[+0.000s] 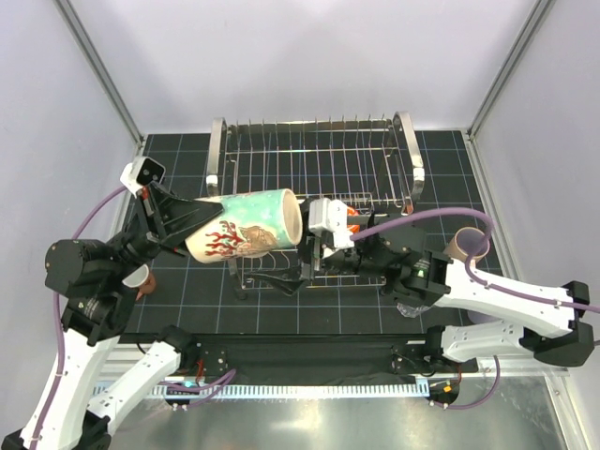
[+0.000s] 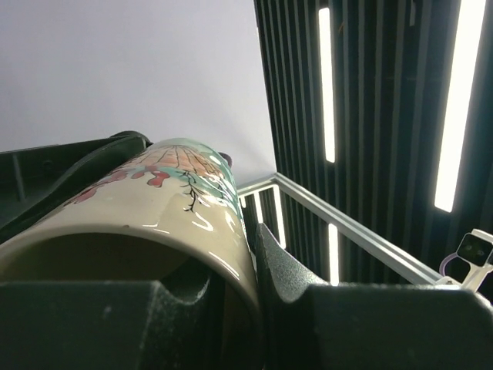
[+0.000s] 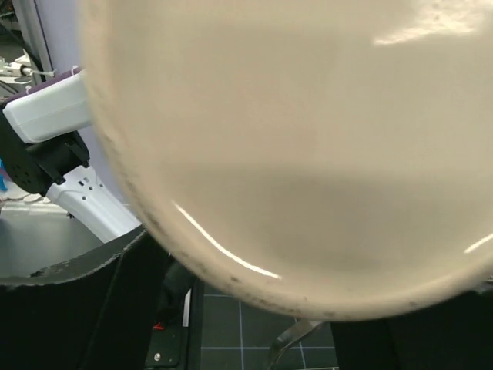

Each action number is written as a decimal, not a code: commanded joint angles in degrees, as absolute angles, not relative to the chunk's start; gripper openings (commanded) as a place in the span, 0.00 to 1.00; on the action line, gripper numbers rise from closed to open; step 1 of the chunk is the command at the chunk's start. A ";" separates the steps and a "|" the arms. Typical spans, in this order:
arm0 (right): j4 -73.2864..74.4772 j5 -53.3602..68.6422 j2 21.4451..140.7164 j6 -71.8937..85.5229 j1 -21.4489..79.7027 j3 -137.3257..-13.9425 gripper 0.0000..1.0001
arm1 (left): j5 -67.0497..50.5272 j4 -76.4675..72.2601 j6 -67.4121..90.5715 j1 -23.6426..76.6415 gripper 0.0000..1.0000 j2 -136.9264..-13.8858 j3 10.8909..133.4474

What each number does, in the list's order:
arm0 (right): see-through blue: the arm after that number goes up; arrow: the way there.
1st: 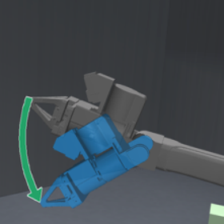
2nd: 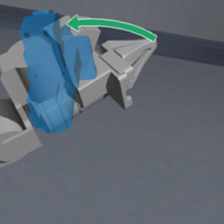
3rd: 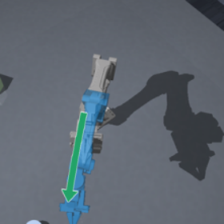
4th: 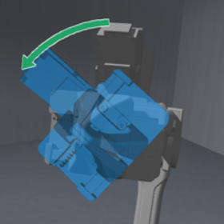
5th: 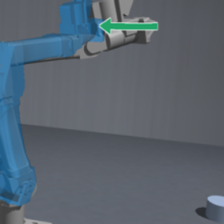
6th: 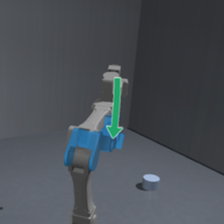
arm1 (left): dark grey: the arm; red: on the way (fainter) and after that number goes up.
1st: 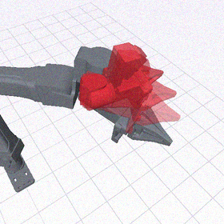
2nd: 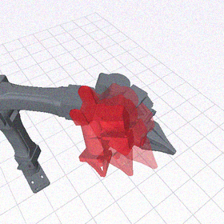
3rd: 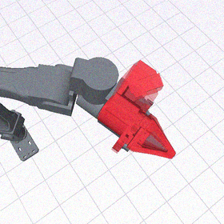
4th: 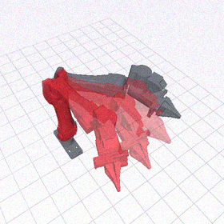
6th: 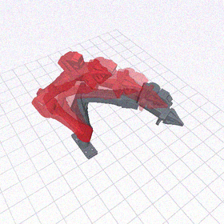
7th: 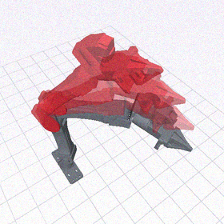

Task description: Load the cups into the dish rack

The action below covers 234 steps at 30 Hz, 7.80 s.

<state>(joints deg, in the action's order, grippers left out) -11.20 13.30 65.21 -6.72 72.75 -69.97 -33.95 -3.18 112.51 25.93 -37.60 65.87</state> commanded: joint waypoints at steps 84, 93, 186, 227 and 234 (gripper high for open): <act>-17.13 -6.50 54.31 22.06 71.99 -34.54 0.04 | 20.56 56.17 48.44 26.63 0.81 -13.62 55.82; -21.71 -15.28 59.15 18.99 69.61 -33.66 0.04 | 22.15 54.14 44.91 26.81 0.82 -15.21 51.77; -7.30 -19.25 52.13 19.25 55.98 -23.65 0.63 | 16.52 59.50 53.52 26.72 0.82 -9.67 49.66; 8.61 -12.22 23.47 32.78 72.95 -17.05 0.64 | 9.49 54.66 43.16 -10.60 0.87 -57.56 60.37; 9.84 -11.60 19.95 33.31 72.95 -16.52 0.64 | 12.06 52.40 41.66 -19.85 0.77 -69.51 60.66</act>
